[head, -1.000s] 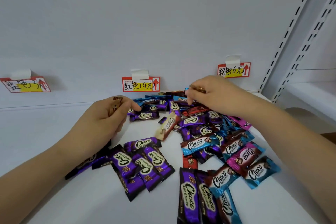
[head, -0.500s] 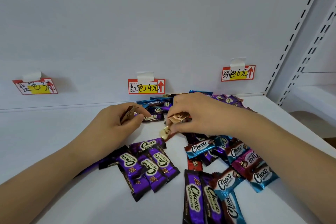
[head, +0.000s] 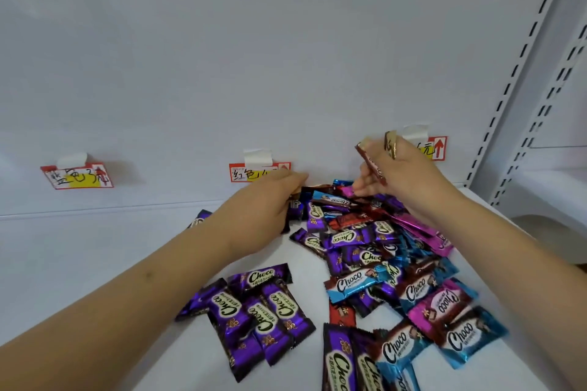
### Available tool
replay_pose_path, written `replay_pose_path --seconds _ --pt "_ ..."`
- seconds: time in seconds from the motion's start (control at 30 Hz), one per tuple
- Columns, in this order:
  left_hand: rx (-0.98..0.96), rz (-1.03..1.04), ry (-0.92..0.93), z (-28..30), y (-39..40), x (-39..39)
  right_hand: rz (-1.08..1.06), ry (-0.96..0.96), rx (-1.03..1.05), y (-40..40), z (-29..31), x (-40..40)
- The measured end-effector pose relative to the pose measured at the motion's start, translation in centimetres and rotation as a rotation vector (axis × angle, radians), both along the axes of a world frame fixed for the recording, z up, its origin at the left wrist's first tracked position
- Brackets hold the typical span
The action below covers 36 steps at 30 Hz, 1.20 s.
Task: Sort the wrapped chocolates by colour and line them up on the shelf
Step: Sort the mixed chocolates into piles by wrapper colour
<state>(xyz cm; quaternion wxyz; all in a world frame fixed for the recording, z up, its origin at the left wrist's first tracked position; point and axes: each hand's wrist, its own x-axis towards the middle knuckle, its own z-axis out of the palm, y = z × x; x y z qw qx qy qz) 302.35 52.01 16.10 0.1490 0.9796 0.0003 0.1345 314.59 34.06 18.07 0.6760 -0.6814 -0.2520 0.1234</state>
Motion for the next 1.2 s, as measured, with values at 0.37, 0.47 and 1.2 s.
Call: replay_pose_path --seconds 0.37,0.47,1.2 --pt "-0.061 0.039 0.076 -1.5 -0.1 0.1 -0.008 -0.735 -0.736 -0.6 -2.5 1.8" --pt "-0.01 0.043 0.091 -1.2 0.4 0.1 0.061 -0.834 -0.881 -0.5 -2.8 1.4" --pt "-1.121 0.043 0.143 1.6 2.1 -0.9 0.256 -0.312 -0.452 -0.1 -0.7 -0.8"
